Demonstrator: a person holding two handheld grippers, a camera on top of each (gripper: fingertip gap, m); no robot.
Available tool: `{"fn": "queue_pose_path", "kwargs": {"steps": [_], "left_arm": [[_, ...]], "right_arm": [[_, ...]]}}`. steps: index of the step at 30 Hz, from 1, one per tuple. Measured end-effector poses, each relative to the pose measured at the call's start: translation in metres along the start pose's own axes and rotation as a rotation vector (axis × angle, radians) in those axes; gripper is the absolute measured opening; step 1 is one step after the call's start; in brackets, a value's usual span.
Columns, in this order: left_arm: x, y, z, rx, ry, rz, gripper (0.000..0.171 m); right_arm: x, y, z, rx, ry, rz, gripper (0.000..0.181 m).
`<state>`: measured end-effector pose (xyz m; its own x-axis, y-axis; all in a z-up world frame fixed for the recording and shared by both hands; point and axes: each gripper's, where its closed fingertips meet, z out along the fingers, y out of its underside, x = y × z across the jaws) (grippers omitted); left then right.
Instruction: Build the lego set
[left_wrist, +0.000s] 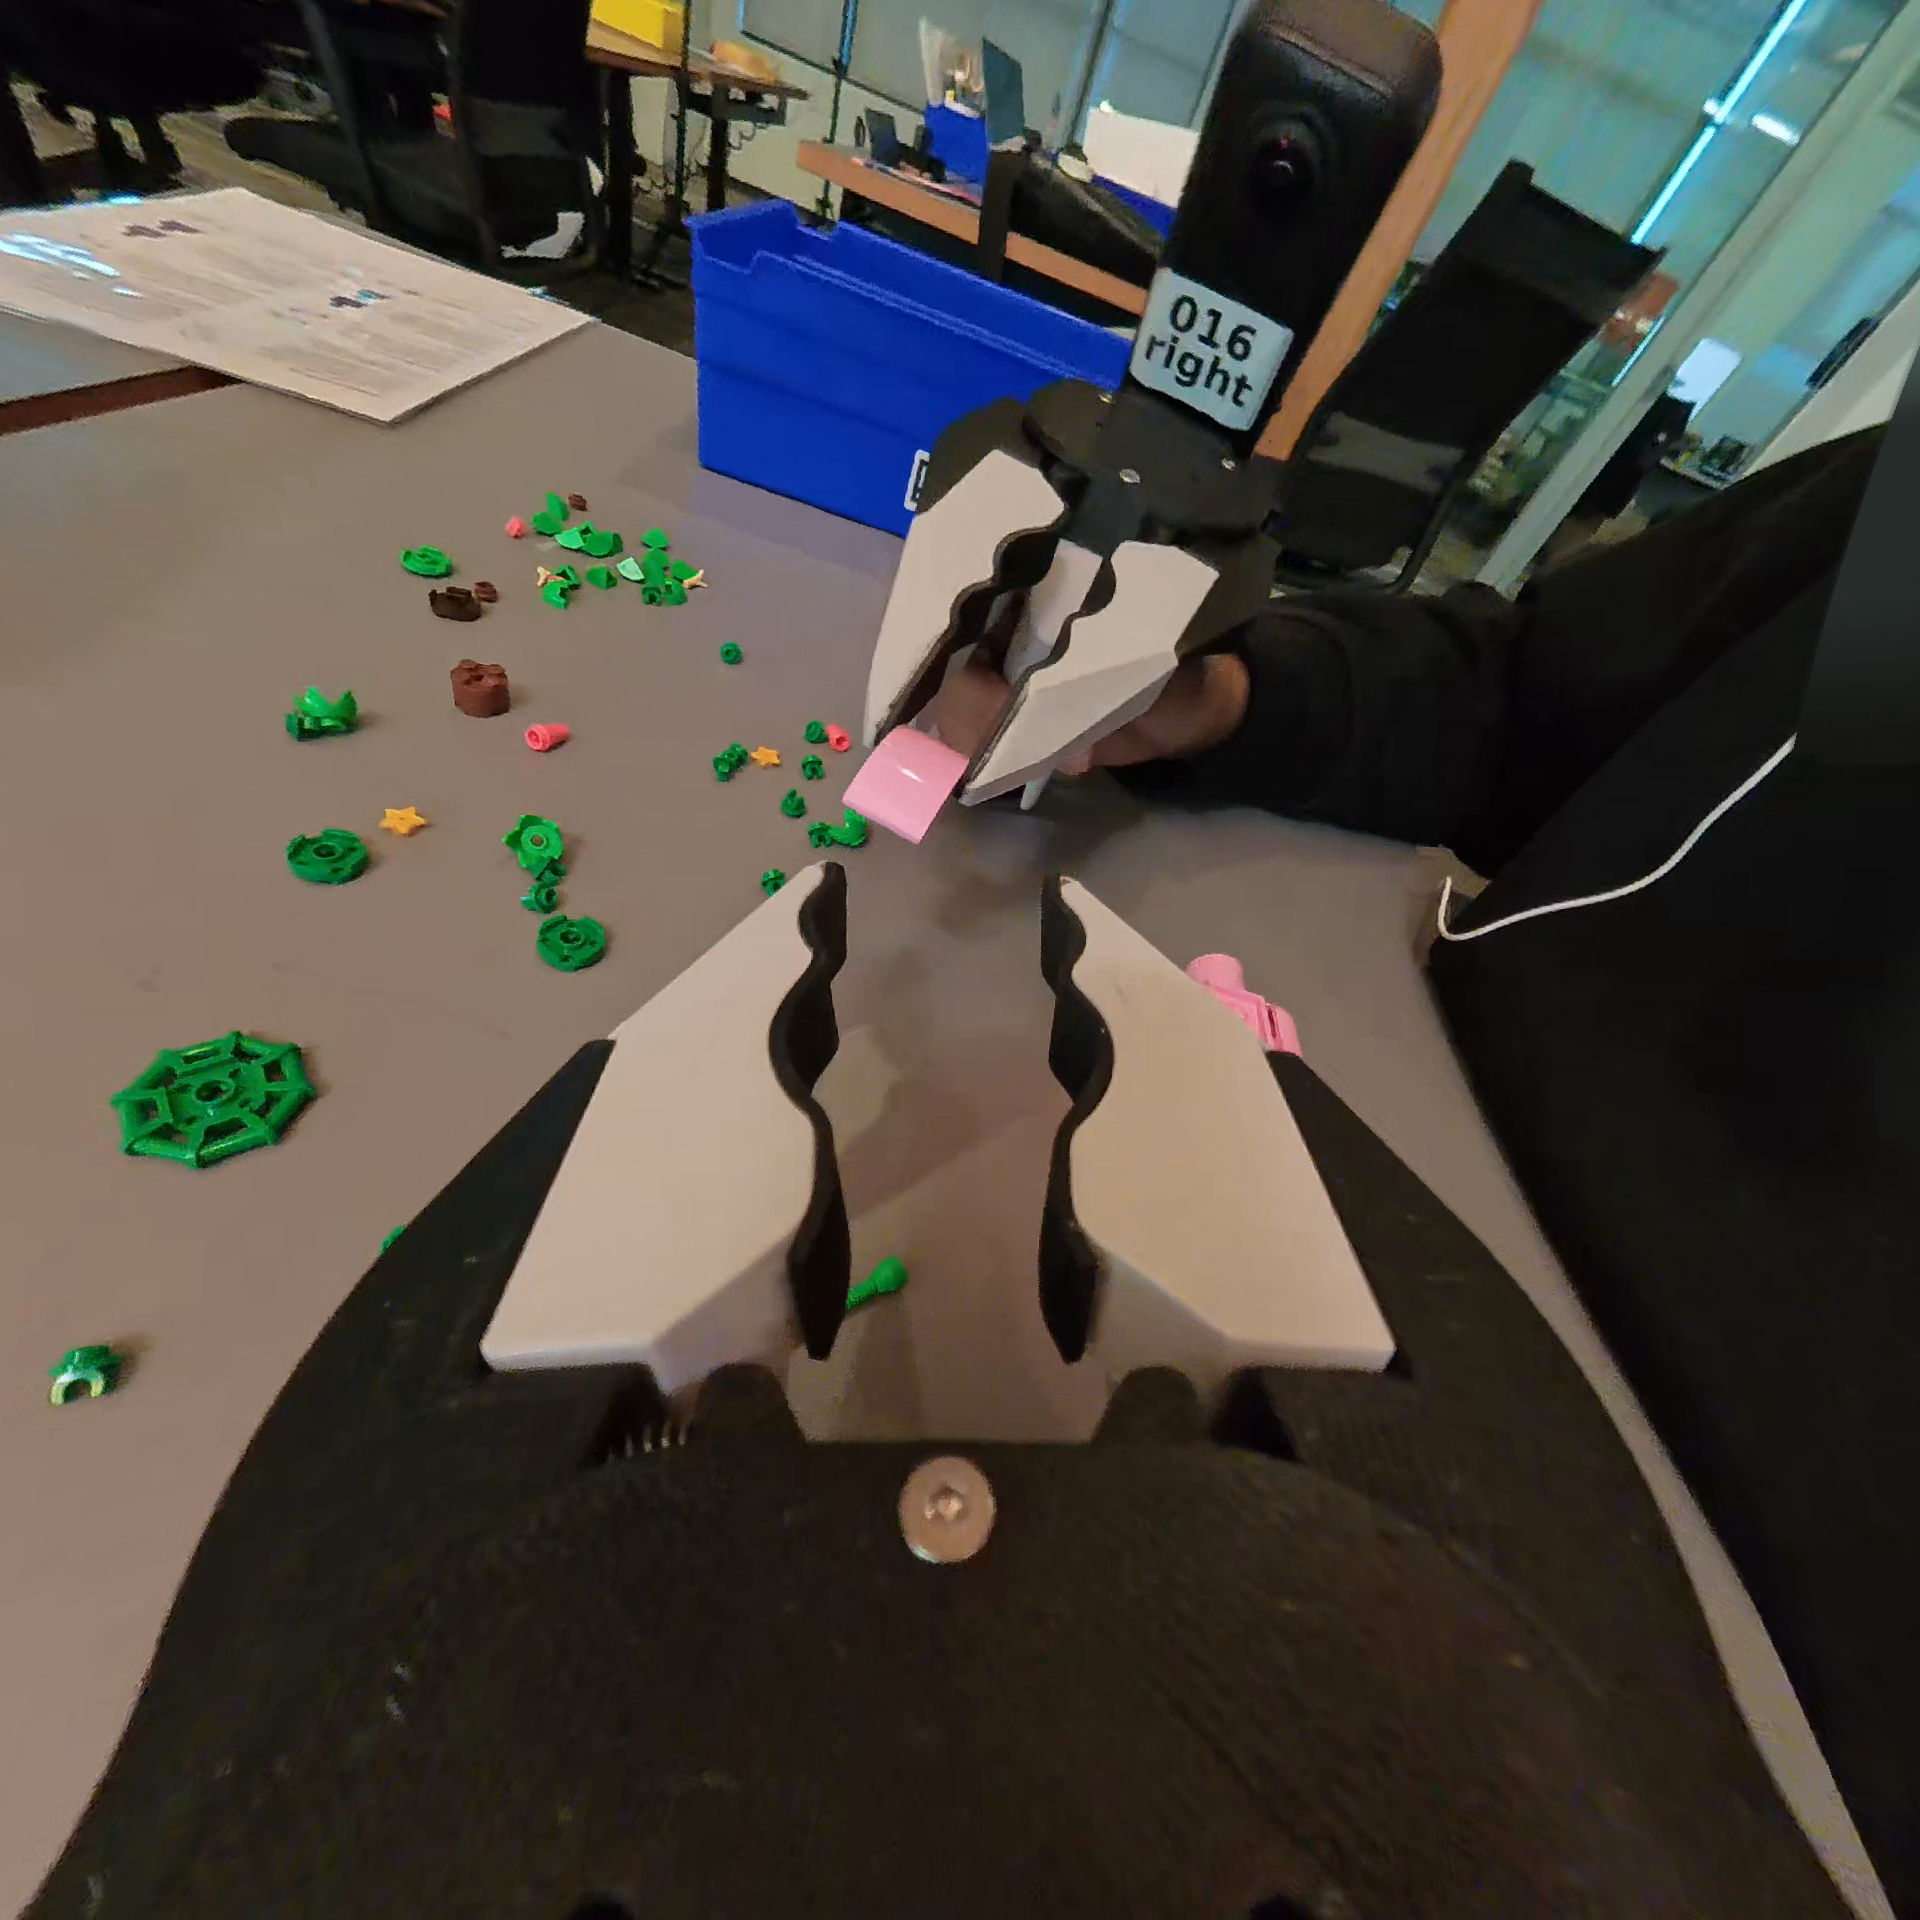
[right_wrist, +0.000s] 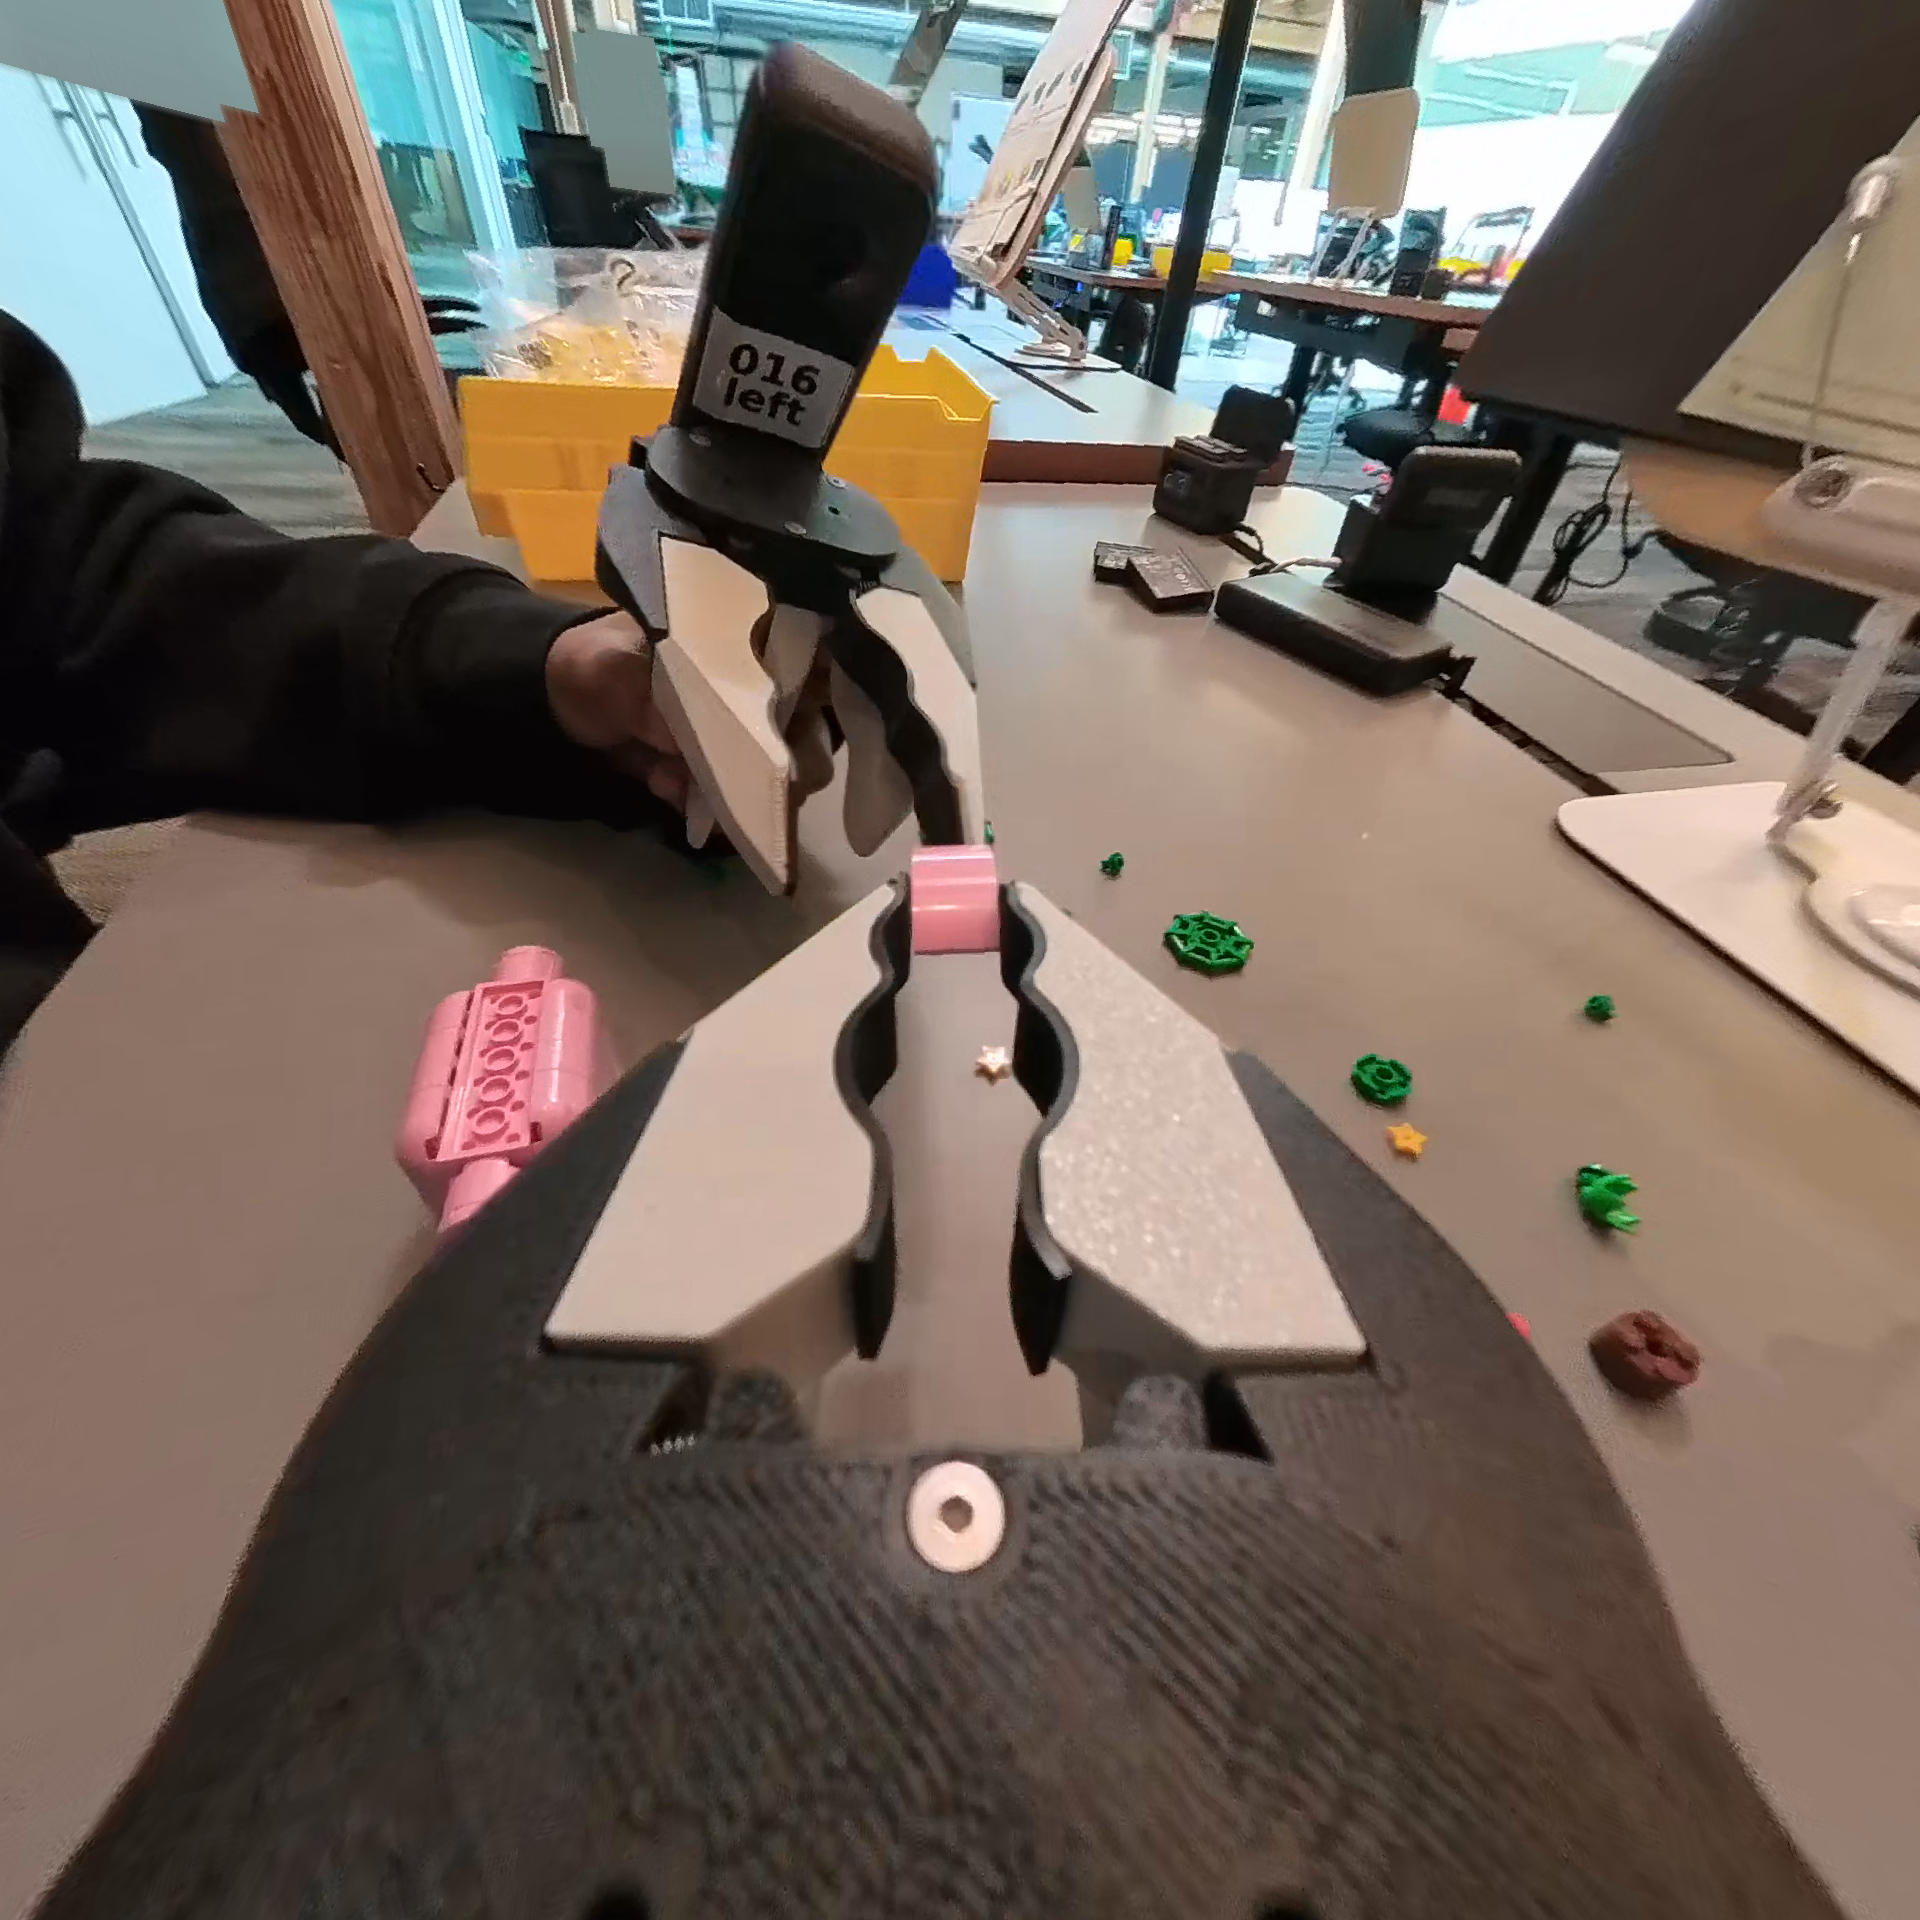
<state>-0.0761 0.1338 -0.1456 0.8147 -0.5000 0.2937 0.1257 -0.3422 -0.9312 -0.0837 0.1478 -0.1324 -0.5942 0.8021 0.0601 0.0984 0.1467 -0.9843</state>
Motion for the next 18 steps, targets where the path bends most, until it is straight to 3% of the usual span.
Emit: {"fn": "queue_pose_path", "kwargs": {"steps": [18], "left_arm": [[-0.0008,-0.0038,-0.0026,0.028,0.010,-0.013,0.034]], "right_arm": [[-0.0002,0.0009,0.0002,0.006,-0.022,0.025,0.015]]}}
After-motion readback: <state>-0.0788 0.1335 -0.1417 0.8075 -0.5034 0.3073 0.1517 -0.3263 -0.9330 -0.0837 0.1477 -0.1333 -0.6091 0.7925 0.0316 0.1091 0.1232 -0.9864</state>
